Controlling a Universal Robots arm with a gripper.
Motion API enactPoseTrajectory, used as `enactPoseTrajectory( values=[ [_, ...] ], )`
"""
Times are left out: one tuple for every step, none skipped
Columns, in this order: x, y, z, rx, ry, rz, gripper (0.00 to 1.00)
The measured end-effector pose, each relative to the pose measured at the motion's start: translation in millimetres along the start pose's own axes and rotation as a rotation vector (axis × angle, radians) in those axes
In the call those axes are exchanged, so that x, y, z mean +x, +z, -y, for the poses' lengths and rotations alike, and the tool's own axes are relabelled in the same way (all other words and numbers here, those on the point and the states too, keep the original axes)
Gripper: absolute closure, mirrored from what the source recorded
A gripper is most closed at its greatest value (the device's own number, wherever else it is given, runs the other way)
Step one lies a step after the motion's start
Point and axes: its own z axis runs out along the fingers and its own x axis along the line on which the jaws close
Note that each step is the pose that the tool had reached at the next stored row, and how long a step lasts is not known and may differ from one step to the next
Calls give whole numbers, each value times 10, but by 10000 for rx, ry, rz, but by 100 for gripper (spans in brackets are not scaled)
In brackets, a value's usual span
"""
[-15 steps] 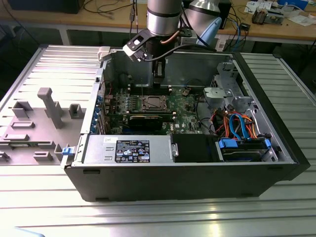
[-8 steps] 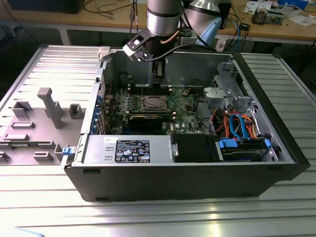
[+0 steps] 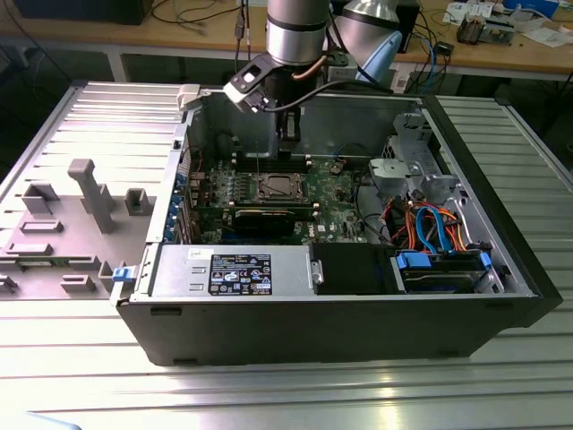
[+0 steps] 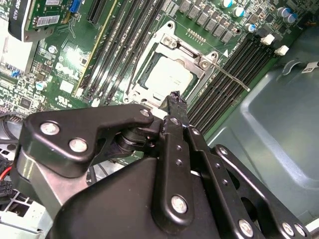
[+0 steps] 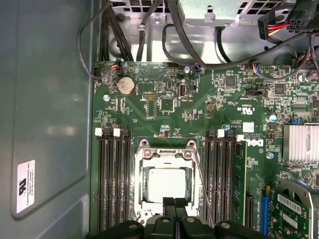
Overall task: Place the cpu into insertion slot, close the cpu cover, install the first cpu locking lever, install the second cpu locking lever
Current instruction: 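Install the first cpu locking lever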
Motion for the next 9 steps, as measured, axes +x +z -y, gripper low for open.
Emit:
enactPoseTrajectory(
  values=[
    [0, 0, 0, -3, -44, 1, 89],
    [0, 0, 0, -5, -77, 1, 89],
    [0, 0, 0, -6, -121, 2, 89],
    [0, 0, 0, -7, -148, 2, 89],
    [-1, 0, 0, -8, -184, 3, 89],
    [-1, 0, 0, -8, -206, 3, 89],
    [-2, 0, 0, -9, -232, 3, 89],
    [-2, 0, 1, -8, -255, 4, 89],
    [-3, 0, 0, -9, -283, 4, 89]
  ],
)
